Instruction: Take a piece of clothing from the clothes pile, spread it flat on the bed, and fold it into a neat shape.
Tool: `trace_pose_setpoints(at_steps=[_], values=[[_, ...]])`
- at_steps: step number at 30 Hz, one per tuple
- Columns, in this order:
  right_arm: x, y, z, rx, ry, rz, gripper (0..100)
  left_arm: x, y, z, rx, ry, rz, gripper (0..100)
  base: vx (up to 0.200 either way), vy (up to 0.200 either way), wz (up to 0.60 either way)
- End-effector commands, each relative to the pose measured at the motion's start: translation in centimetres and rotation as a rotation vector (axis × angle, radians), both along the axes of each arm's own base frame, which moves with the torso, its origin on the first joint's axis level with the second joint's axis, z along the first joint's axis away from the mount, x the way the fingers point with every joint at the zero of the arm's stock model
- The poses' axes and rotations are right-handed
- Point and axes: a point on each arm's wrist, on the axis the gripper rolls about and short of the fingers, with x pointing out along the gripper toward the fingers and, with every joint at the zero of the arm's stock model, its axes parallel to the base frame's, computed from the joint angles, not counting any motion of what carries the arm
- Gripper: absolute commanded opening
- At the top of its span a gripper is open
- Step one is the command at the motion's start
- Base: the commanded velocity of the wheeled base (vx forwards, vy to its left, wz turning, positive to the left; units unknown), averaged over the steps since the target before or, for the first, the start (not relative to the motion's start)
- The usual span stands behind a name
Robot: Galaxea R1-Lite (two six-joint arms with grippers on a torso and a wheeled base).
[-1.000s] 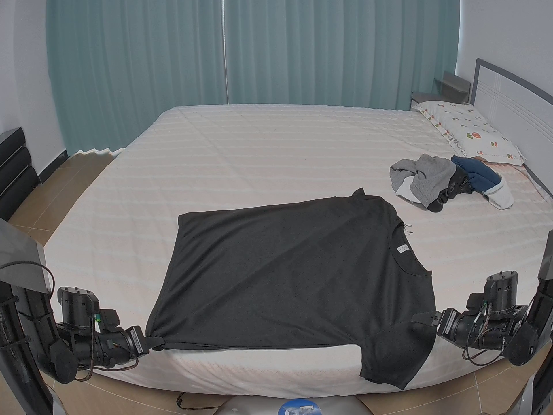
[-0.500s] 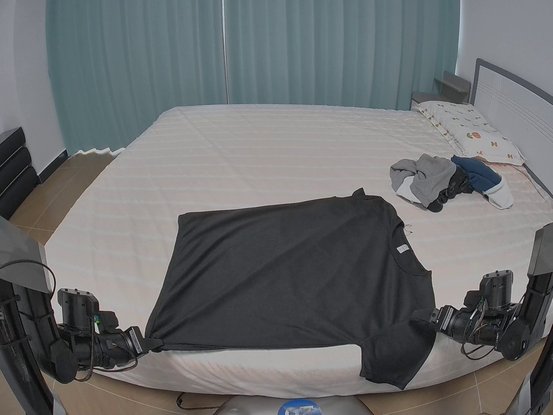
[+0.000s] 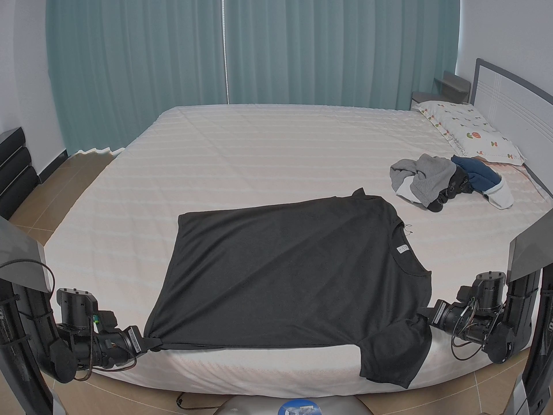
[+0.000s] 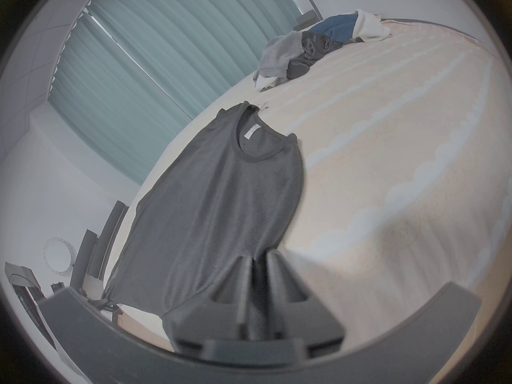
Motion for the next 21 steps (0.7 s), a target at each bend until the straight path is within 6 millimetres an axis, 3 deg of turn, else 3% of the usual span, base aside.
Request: trace_pose_setpoints(at_steps=[1, 10, 11, 18, 21], values=[[1.0, -0.2, -0.1, -0.001, -0.037, -0.014, 0, -0.1, 0.1, 0.0, 0.0, 0.003, 0.003, 0, 0.0, 0.0, 0.0], [2.5, -0.1, 0.2, 0.002, -0.096, -0.016, 0, -0.1, 0.1, -0.1, -0.001, 0.008, 0.004, 0, 0.0, 0.0, 0.0], [2.6, -0.1, 0.2, 0.002, -0.096, -0.016, 100, -0.1, 0.1, -0.1, -0.002, 0.008, 0.003, 0, 0.0, 0.0, 0.0], [2.6, -0.8, 0.7, 0.009, -0.112, -0.036, 100, -0.2, 0.1, -0.2, 0.001, 0.011, 0.0, 0, 0.0, 0.0, 0.0], [1.3, -2.4, 1.6, 0.007, -0.112, -0.033, 100, -0.1, 0.1, -0.1, 0.001, 0.009, 0.001, 0, 0.0, 0.0, 0.0]])
